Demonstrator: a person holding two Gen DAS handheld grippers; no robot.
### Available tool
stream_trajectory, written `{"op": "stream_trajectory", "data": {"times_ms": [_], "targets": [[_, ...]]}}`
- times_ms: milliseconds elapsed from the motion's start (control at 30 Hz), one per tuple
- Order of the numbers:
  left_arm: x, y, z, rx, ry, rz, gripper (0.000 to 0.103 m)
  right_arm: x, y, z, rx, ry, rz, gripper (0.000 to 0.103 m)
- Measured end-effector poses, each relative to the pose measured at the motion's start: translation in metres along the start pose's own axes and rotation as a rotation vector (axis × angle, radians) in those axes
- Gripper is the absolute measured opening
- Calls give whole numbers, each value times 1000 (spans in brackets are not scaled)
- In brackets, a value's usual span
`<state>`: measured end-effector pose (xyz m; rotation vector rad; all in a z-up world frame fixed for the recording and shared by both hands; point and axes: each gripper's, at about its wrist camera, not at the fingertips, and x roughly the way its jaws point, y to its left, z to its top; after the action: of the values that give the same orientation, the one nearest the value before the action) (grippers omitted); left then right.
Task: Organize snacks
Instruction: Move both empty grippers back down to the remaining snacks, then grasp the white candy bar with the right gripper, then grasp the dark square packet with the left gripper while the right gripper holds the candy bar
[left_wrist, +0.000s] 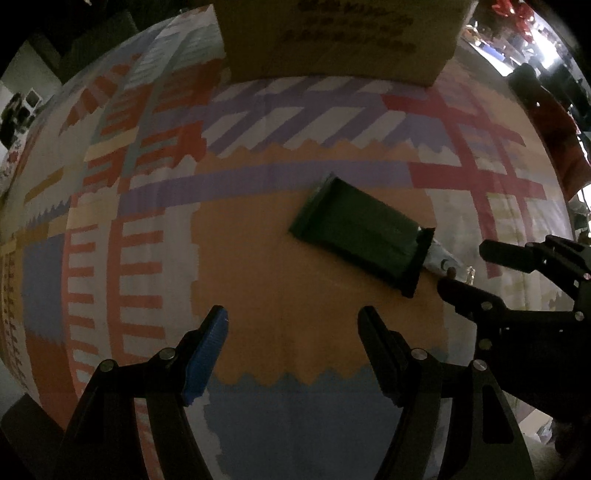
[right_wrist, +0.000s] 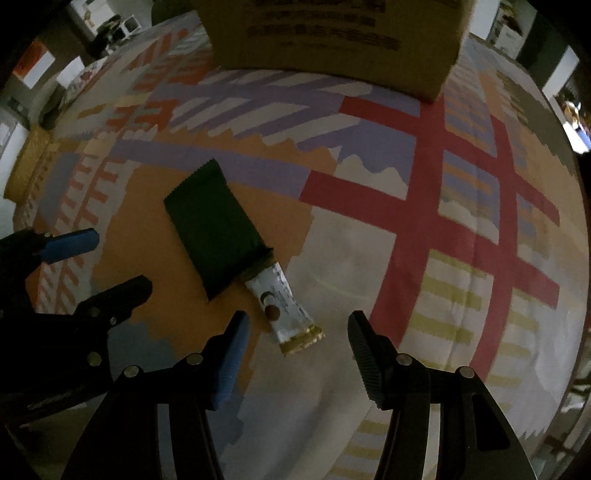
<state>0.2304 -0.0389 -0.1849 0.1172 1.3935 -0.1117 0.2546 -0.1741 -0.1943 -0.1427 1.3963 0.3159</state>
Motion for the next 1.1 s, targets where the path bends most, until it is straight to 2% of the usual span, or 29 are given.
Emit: {"op": "stream_trajectory", "data": {"times_ms": [67,200,333,467,800,967,1100], "targets": [[1,2,0,-8,4,-4,72,3,2,3,-13,4,0,50],[0,3,0,-18,-1,-3,72,3,4,5,-19,-6,-5,49],[1,3,2,-17,-2,-6,72,3,8,3,-42,-24,-36,32],[1,2,4,-9,-4,-10,72,2,3,3,-18,-34,-29,22],[-7,-5,16,-24,-31,-48,72,-12,-10,1,90,-84,11,21],[-9,-9,33,-123,-41,-80,72,-23,-19,10,117,-124,14,21],[-11,-18,44,-212,-61,-28,72,-25,-31,17,131,-146,2,21]]}}
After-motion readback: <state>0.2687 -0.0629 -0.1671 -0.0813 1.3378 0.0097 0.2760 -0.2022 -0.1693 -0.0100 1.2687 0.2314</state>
